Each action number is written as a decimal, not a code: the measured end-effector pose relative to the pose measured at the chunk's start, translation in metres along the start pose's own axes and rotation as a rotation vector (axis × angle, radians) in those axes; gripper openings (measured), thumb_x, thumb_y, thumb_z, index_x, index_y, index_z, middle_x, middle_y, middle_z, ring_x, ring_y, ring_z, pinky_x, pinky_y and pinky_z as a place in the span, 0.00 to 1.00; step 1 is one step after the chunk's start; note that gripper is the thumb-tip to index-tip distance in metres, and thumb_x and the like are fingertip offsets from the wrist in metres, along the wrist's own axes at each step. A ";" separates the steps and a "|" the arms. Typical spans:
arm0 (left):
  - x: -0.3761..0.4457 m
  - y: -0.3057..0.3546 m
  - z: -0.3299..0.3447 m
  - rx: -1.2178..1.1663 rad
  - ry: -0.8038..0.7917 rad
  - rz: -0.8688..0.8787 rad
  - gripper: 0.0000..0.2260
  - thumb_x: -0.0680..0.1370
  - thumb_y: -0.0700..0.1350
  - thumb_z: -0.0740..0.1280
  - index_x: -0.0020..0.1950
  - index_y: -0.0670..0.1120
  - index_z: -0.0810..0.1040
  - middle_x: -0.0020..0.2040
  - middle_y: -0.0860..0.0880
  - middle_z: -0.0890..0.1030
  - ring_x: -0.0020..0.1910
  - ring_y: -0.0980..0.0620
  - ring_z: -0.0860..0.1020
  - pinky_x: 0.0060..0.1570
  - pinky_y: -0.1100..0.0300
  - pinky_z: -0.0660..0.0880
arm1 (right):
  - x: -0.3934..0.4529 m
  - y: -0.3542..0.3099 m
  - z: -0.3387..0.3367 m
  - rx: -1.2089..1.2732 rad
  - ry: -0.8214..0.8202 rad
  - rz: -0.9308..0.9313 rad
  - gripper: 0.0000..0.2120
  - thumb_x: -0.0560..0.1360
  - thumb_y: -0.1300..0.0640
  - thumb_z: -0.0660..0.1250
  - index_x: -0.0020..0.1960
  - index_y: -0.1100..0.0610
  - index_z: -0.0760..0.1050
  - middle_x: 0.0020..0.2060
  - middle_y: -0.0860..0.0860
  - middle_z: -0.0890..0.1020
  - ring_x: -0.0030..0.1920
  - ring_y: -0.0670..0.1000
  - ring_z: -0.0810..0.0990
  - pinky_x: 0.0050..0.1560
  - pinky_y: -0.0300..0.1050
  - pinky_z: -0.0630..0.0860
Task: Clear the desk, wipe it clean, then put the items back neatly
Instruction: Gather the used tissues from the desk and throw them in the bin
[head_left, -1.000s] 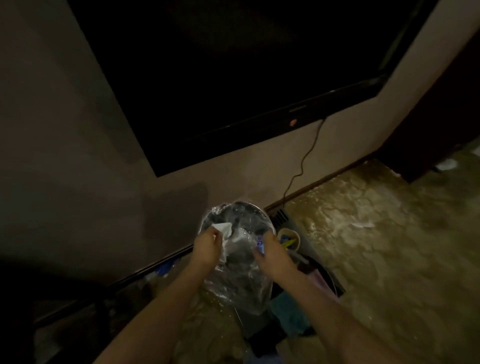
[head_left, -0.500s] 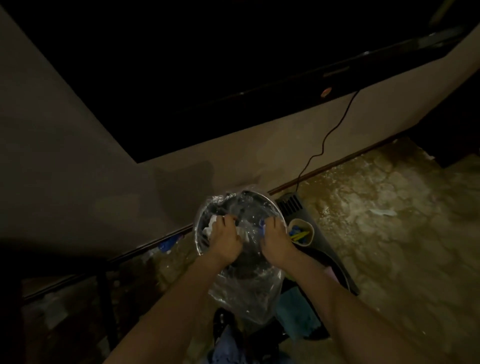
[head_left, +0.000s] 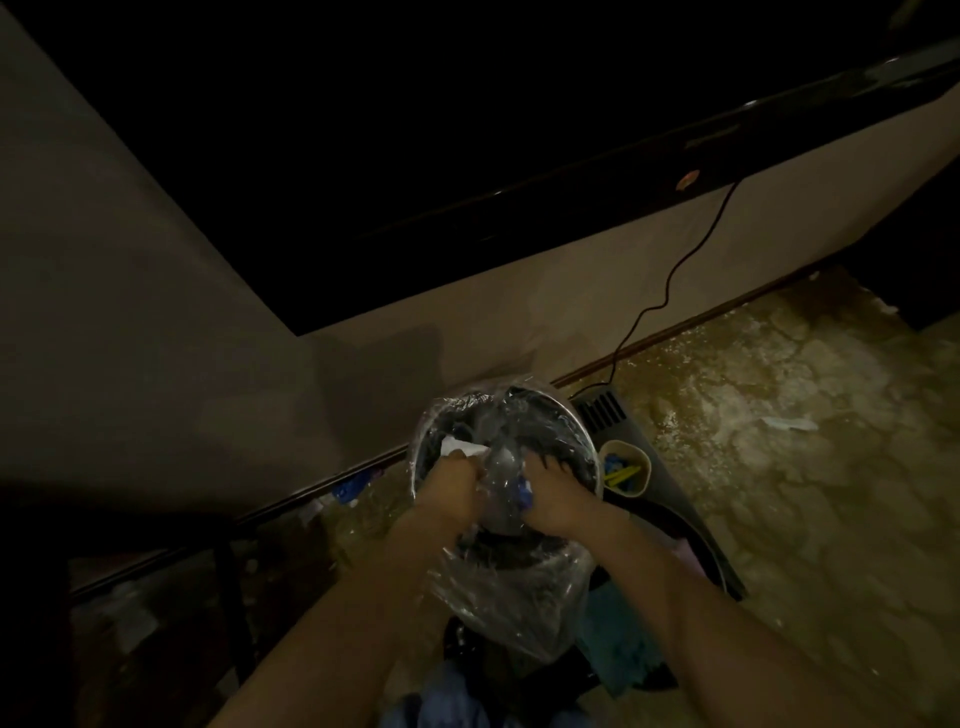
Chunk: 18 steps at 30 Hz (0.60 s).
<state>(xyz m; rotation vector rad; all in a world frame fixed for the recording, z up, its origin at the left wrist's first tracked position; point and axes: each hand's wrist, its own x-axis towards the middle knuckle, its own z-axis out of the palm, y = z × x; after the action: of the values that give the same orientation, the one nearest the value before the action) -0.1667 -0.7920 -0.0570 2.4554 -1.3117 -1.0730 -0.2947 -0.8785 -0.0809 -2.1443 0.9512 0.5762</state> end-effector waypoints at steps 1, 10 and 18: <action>-0.004 0.004 -0.008 0.004 0.005 -0.018 0.17 0.78 0.42 0.64 0.67 0.41 0.72 0.67 0.44 0.72 0.64 0.46 0.72 0.62 0.61 0.67 | -0.007 -0.001 -0.010 0.038 0.012 -0.018 0.43 0.73 0.53 0.70 0.77 0.56 0.46 0.73 0.60 0.56 0.73 0.62 0.55 0.73 0.54 0.57; -0.079 0.038 -0.061 0.028 0.249 -0.043 0.13 0.75 0.42 0.66 0.58 0.40 0.78 0.59 0.41 0.78 0.57 0.44 0.75 0.53 0.57 0.70 | -0.090 -0.011 -0.085 0.018 0.211 -0.212 0.34 0.73 0.51 0.71 0.73 0.57 0.60 0.70 0.56 0.64 0.69 0.56 0.64 0.67 0.46 0.66; -0.198 0.033 -0.053 -0.045 0.359 -0.255 0.09 0.78 0.43 0.63 0.55 0.41 0.77 0.55 0.44 0.78 0.53 0.45 0.76 0.51 0.55 0.74 | -0.147 -0.063 -0.073 -0.231 0.100 -0.429 0.21 0.75 0.54 0.66 0.65 0.59 0.66 0.63 0.55 0.69 0.61 0.53 0.70 0.51 0.41 0.66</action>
<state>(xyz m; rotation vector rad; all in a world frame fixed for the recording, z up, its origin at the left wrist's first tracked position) -0.2243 -0.6675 0.0995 2.6693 -0.8778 -0.6503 -0.3306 -0.8371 0.0859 -2.5067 0.4635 0.3805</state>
